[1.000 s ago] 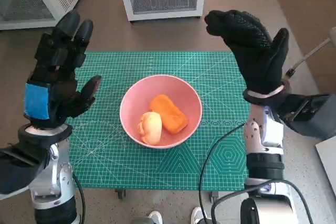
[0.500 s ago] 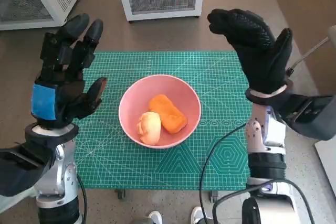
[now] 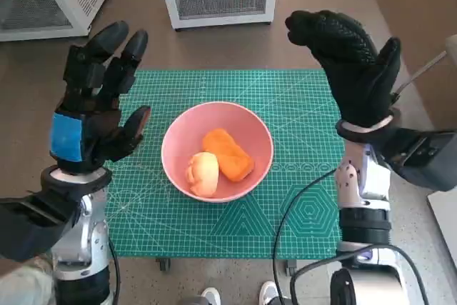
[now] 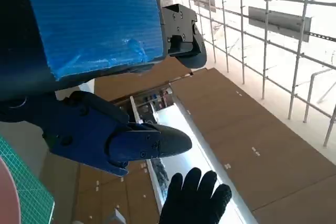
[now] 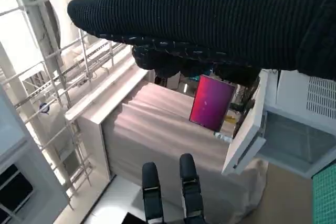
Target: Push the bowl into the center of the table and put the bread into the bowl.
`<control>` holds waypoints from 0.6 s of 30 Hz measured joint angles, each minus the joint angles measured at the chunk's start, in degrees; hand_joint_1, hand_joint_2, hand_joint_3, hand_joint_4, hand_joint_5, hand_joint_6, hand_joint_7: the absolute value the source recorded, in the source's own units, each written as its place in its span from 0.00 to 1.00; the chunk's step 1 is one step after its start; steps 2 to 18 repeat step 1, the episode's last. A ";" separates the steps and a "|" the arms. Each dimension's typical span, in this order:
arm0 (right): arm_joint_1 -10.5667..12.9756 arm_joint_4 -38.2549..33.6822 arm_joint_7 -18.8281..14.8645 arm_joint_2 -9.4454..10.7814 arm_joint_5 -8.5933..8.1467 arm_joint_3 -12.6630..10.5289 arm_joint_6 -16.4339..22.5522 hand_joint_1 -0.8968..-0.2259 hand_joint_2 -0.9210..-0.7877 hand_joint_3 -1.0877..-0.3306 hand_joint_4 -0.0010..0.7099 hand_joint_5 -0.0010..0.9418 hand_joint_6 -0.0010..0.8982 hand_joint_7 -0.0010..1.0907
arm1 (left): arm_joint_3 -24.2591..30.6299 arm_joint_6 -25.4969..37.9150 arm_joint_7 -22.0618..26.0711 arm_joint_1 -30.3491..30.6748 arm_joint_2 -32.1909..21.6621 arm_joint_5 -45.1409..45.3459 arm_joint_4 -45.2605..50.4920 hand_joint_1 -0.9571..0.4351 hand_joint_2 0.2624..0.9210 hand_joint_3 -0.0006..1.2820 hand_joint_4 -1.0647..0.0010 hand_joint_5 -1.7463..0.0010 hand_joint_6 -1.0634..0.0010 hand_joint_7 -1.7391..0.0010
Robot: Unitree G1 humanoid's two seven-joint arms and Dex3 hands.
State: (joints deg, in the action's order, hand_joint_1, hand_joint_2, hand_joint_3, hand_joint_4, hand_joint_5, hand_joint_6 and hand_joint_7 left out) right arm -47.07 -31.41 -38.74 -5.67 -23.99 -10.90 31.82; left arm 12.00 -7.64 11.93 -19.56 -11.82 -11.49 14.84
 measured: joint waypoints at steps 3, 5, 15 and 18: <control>0.00 0.00 0.05 0.00 0.01 0.03 0.00 0.41 0.00 0.67 0.39 0.01 0.45 0.01 | -0.02 -0.04 0.00 -0.10 0.00 0.00 -0.21 0.22 1.00 0.31 0.67 0.99 0.92 0.64; 0.00 0.00 0.05 0.00 0.01 0.03 0.00 0.41 0.00 0.67 0.39 0.01 0.45 0.01 | -0.02 -0.04 0.00 -0.10 0.00 0.00 -0.21 0.22 1.00 0.31 0.67 0.99 0.92 0.64; 0.00 0.00 0.05 0.00 0.01 0.03 0.00 0.41 0.00 0.67 0.39 0.01 0.45 0.01 | -0.02 -0.04 0.00 -0.10 0.00 0.00 -0.21 0.22 1.00 0.31 0.67 0.99 0.92 0.64; 0.00 0.00 0.05 0.00 0.01 0.03 0.00 0.41 0.00 0.67 0.39 0.01 0.45 0.01 | -0.02 -0.04 0.00 -0.10 0.00 0.00 -0.21 0.22 1.00 0.31 0.67 0.99 0.92 0.64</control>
